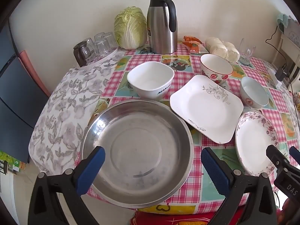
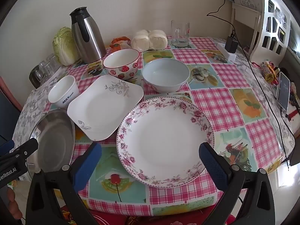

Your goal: Organize plates and bowls

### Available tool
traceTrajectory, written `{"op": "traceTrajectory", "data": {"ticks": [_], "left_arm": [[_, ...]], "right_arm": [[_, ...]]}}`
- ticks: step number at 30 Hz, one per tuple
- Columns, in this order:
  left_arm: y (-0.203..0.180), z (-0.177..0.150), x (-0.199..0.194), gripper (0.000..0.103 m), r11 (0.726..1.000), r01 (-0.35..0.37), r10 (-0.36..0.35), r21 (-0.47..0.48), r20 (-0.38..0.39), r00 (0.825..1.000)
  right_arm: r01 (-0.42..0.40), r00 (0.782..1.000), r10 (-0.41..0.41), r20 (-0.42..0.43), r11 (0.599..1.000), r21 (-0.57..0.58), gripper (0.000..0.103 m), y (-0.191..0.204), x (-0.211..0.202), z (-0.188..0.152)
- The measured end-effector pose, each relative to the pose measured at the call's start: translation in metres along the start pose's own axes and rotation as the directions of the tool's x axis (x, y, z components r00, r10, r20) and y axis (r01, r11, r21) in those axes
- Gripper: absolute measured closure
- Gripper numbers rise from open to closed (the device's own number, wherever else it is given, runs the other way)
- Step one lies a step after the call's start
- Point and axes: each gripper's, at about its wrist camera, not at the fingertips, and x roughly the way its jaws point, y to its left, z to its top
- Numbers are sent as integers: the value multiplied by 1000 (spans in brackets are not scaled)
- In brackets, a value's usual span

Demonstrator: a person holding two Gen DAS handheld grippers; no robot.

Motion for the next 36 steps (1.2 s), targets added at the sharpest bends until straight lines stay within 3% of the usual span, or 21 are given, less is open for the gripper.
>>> {"op": "traceTrajectory", "data": {"ticks": [36], "left_arm": [[-1, -2, 4, 0, 1000, -7, 7, 8, -8, 1000]], "right_arm": [[7, 1000, -7, -3, 1000, -4, 0, 1, 1, -1]]}}
